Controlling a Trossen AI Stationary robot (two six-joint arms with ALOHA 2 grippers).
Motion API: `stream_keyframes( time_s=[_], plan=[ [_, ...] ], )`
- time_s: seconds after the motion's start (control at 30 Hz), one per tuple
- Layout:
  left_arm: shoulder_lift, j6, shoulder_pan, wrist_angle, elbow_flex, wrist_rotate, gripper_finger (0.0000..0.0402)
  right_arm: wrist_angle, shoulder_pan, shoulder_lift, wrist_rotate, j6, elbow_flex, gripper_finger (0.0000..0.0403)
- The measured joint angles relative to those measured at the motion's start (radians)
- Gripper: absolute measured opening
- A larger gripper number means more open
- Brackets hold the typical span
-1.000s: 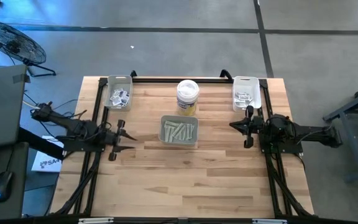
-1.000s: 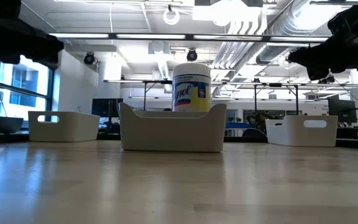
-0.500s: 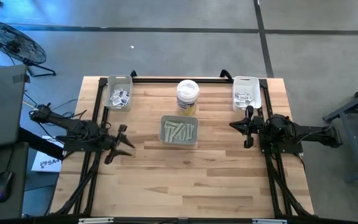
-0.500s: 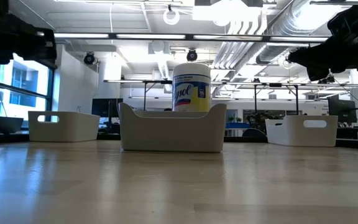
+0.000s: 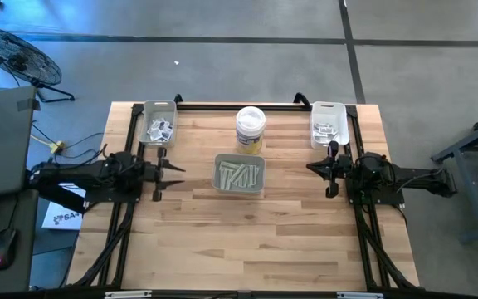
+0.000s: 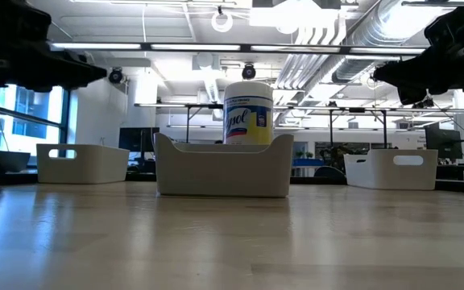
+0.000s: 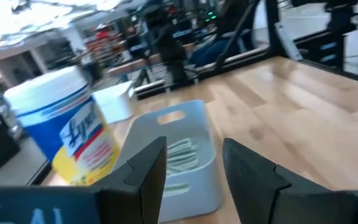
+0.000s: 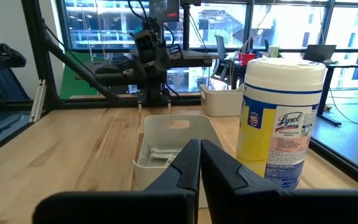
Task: Pick & Place First Aid Supplies
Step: Return to Home Position
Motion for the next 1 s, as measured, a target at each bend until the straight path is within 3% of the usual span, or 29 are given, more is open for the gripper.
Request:
stream_keyframes(
  time_s=[0.23,0.53,1.0],
  plan=[
    [0.0,-0.01,0.018,-0.015,0.0,-0.065,0.0154,0.0,0.0,0.0,0.0,0.0,0.0,0.0008],
    [0.0,-0.096,0.018,-0.014,0.0,-0.064,0.0154,0.0,0.0,0.0,0.0,0.0,0.0,0.0005],
    [0.0,-0.097,0.018,-0.014,0.0,-0.068,0.0154,0.0,0.0,0.0,0.0,0.0,0.0,0.0009]
  ],
)
